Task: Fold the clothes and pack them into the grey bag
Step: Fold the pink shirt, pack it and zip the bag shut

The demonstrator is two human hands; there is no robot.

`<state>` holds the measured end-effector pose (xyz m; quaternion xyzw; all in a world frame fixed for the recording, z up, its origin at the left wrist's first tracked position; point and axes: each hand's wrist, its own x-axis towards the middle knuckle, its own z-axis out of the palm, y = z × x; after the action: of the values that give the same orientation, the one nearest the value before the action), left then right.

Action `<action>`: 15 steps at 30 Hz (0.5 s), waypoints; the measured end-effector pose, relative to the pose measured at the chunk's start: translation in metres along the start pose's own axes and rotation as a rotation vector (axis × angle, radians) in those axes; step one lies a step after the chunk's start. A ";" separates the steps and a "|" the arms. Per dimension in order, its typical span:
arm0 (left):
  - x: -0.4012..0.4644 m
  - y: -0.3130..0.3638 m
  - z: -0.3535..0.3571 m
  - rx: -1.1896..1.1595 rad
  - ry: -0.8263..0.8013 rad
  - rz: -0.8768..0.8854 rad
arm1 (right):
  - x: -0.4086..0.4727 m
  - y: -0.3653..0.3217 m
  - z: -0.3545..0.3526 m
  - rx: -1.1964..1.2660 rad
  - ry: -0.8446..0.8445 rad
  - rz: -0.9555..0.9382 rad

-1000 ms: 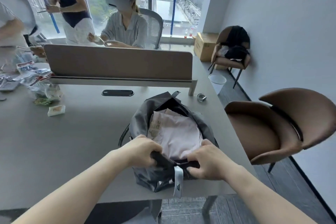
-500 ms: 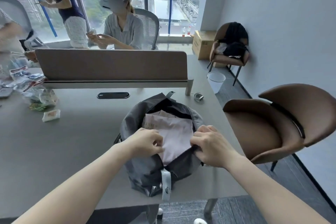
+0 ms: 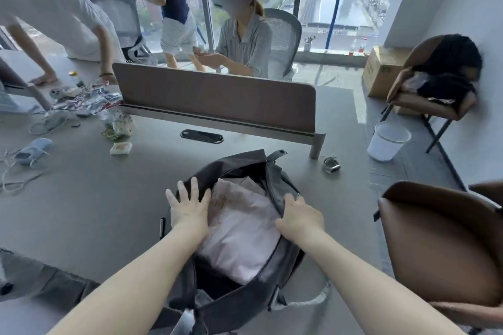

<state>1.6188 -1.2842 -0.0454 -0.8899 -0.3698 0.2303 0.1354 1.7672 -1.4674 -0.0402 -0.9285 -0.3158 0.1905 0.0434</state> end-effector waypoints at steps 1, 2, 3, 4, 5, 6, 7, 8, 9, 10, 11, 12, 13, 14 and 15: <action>-0.001 0.001 0.000 0.019 -0.013 -0.023 | 0.004 0.002 -0.002 -0.018 0.020 -0.017; -0.001 0.001 -0.002 0.037 -0.018 -0.045 | 0.007 0.004 -0.005 -0.036 0.043 -0.035; -0.002 -0.001 -0.003 0.048 -0.020 -0.068 | 0.011 0.006 -0.010 -0.038 0.068 -0.046; -0.002 -0.003 -0.003 0.046 -0.020 -0.089 | 0.014 0.008 -0.015 -0.017 0.091 -0.052; 0.000 -0.006 -0.002 0.028 -0.011 -0.109 | 0.017 0.009 -0.020 0.015 0.117 -0.056; 0.002 -0.009 -0.001 0.005 0.005 -0.124 | 0.019 0.010 -0.026 0.048 0.146 -0.061; 0.004 -0.012 0.000 -0.013 0.021 -0.133 | 0.021 0.009 -0.029 0.073 0.185 -0.072; 0.006 -0.015 0.002 -0.025 0.033 -0.138 | 0.022 0.007 -0.031 0.092 0.235 -0.095; 0.008 -0.017 0.005 -0.028 0.041 -0.139 | 0.022 0.004 -0.030 0.114 0.289 -0.128; 0.011 -0.019 0.007 -0.023 0.047 -0.136 | 0.020 0.001 -0.029 0.145 0.340 -0.165; 0.014 -0.021 0.009 -0.011 0.045 -0.132 | 0.018 -0.002 -0.026 0.177 0.378 -0.203; 0.016 -0.022 0.010 -0.001 0.044 -0.125 | 0.017 -0.006 -0.024 0.203 0.388 -0.235; 0.017 -0.023 0.011 0.002 0.046 -0.121 | 0.016 -0.008 -0.022 0.218 0.369 -0.263; 0.020 -0.023 0.011 -0.005 0.051 -0.121 | 0.017 -0.011 -0.019 0.215 0.323 -0.288; 0.023 -0.025 0.010 -0.025 0.058 -0.125 | 0.019 -0.013 -0.017 0.199 0.268 -0.305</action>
<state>1.6131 -1.2497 -0.0513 -0.8729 -0.4236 0.1908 0.1490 1.7800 -1.4453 -0.0280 -0.8781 -0.4237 0.0868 0.2047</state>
